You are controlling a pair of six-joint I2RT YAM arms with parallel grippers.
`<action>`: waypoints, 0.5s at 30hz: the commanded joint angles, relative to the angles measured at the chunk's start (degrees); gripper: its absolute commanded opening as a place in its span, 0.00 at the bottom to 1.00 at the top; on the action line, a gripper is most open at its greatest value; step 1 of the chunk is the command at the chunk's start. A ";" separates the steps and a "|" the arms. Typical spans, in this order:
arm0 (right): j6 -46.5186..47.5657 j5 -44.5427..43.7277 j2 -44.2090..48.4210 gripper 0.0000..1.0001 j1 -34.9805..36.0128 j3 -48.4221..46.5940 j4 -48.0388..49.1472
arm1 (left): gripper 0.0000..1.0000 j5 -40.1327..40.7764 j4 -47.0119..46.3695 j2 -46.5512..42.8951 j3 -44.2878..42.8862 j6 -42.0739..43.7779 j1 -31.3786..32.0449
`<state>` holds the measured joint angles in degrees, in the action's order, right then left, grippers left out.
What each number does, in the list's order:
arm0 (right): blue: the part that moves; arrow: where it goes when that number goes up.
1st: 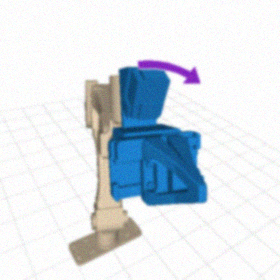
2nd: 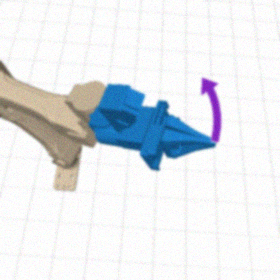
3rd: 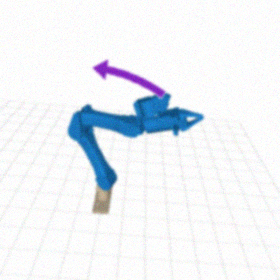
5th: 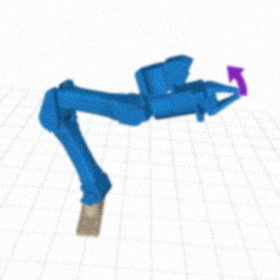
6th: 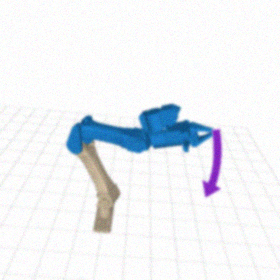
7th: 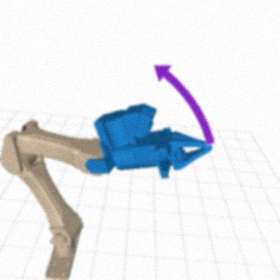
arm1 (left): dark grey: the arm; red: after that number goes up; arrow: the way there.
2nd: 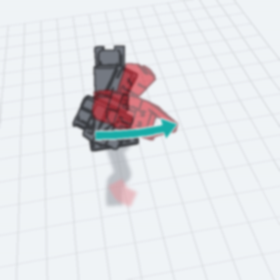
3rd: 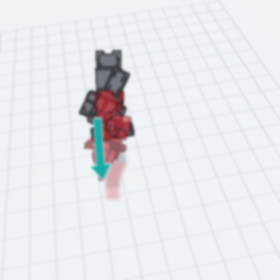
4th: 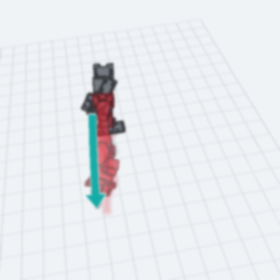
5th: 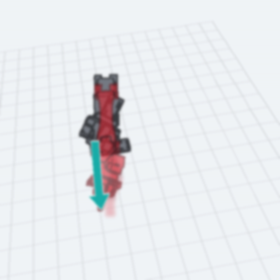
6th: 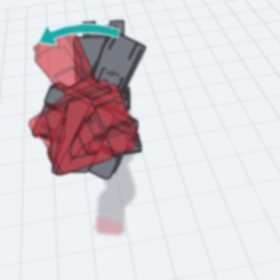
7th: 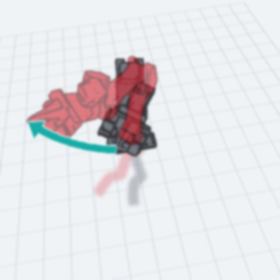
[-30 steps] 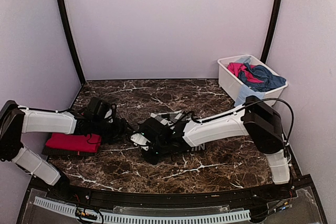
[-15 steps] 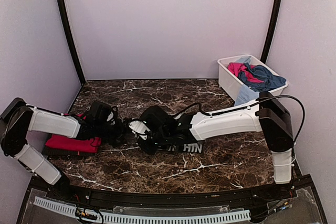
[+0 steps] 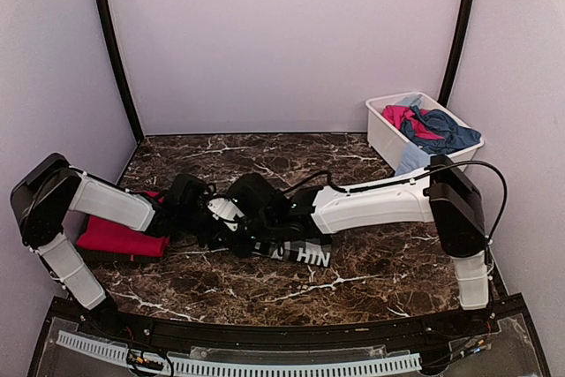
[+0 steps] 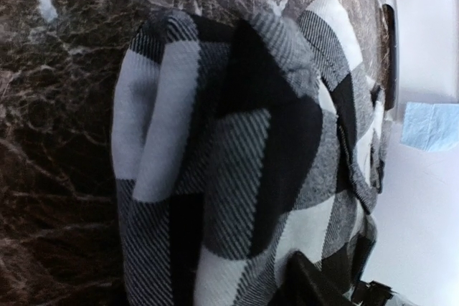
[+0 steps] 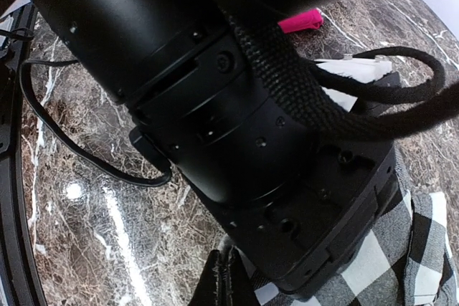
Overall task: Fold and stack the mixed laundry pile
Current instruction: Pass from the right arm to the left
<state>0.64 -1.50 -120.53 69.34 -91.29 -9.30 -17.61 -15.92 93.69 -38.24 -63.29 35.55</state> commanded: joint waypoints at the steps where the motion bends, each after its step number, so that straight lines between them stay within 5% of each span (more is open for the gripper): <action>1: -2.40 1.22 -0.57 0.00 0.98 -1.62 3.09 | 0.42 4.39 9.64 -3.50 -2.64 3.93 0.31; 4: -3.40 3.04 -0.04 0.00 1.30 -1.61 3.21 | 0.15 9.16 23.51 -6.50 -7.17 9.56 0.31; 6: -4.64 4.17 0.95 0.11 1.24 -1.15 3.45 | 0.01 11.64 31.02 -7.80 -9.69 13.94 0.22; 10: -7.48 6.19 5.45 0.55 0.59 2.29 5.19 | 0.00 15.62 42.40 -10.77 -12.95 22.53 0.13; 15: -10.44 8.00 14.50 0.74 -1.76 9.69 7.65 | 0.00 23.69 55.68 -15.20 -16.93 29.24 -0.07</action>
<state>-6.44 4.36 -114.21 69.32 -85.56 -6.33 -2.46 23.31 83.02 -51.88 -42.78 35.88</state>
